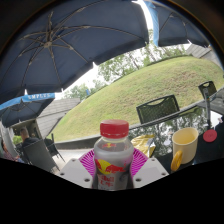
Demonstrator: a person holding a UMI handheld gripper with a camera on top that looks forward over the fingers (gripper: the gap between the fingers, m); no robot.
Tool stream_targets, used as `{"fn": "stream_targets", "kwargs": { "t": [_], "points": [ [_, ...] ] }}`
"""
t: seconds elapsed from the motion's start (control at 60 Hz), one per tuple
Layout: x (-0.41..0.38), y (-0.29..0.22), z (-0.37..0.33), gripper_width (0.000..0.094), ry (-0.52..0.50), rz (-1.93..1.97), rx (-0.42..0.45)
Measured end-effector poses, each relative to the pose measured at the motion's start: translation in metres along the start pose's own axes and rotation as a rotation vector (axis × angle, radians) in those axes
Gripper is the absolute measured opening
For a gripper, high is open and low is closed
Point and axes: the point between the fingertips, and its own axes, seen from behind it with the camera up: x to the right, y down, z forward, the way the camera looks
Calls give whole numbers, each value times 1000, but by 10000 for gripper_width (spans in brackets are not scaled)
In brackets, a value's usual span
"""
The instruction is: Pour water
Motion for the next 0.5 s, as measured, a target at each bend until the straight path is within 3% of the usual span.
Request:
{"fn": "stream_targets", "kwargs": {
  "t": [0.117,0.267,0.5],
  "points": [
    [34,-60,9,394,-2,353,110],
    [84,-88,30,396,-45,864,161],
    [102,-83,21,405,-169,1530,104]
  ]
}}
